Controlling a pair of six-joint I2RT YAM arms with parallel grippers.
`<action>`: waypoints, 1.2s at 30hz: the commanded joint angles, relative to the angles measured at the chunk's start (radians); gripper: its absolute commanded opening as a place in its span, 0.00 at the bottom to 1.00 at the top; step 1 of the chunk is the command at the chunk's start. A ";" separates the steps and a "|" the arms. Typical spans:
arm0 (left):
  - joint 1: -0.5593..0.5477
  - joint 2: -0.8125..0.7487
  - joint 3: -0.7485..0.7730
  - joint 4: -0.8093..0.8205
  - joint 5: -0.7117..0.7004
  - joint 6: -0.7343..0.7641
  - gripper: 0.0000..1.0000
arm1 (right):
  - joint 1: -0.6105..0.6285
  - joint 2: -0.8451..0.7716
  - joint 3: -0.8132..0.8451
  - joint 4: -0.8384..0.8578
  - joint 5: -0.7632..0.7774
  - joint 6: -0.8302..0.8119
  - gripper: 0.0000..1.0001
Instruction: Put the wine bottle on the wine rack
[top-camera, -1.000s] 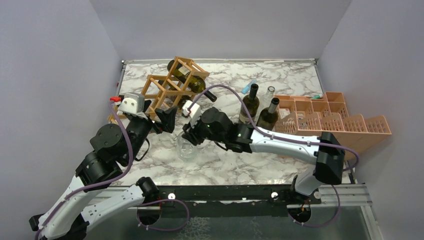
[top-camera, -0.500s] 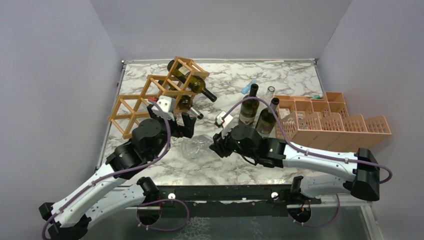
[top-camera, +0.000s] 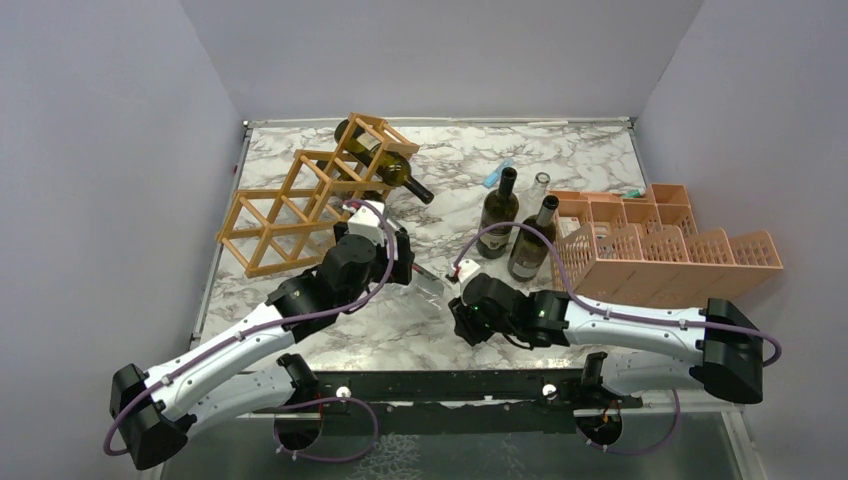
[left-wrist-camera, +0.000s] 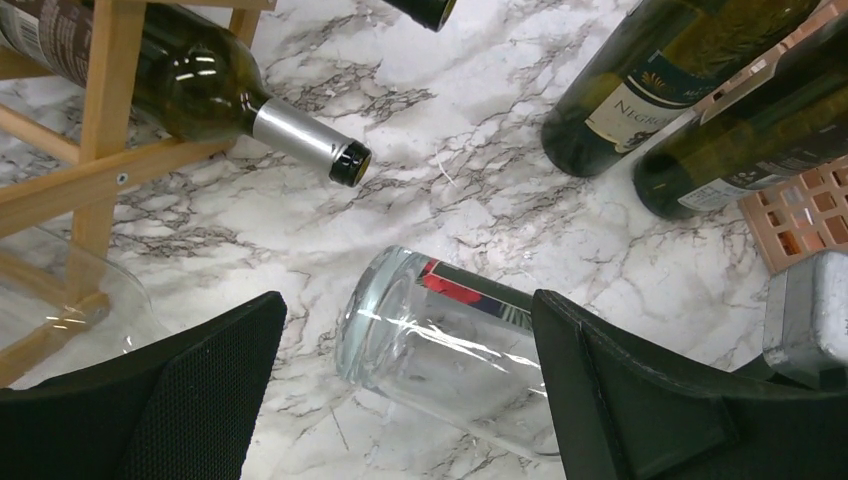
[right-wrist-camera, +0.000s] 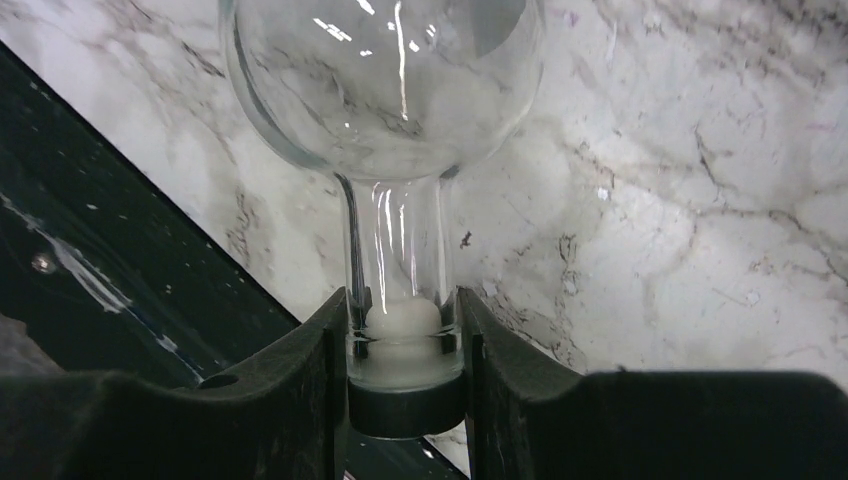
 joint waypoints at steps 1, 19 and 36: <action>0.016 0.033 -0.035 0.092 0.001 -0.027 0.99 | -0.003 0.010 -0.037 0.010 -0.018 0.029 0.01; 0.196 0.229 -0.172 0.278 0.359 -0.170 0.92 | -0.003 0.073 -0.093 0.061 -0.048 0.069 0.23; 0.204 0.279 -0.249 0.372 0.460 -0.164 0.78 | -0.003 0.159 -0.038 0.109 -0.060 0.046 0.49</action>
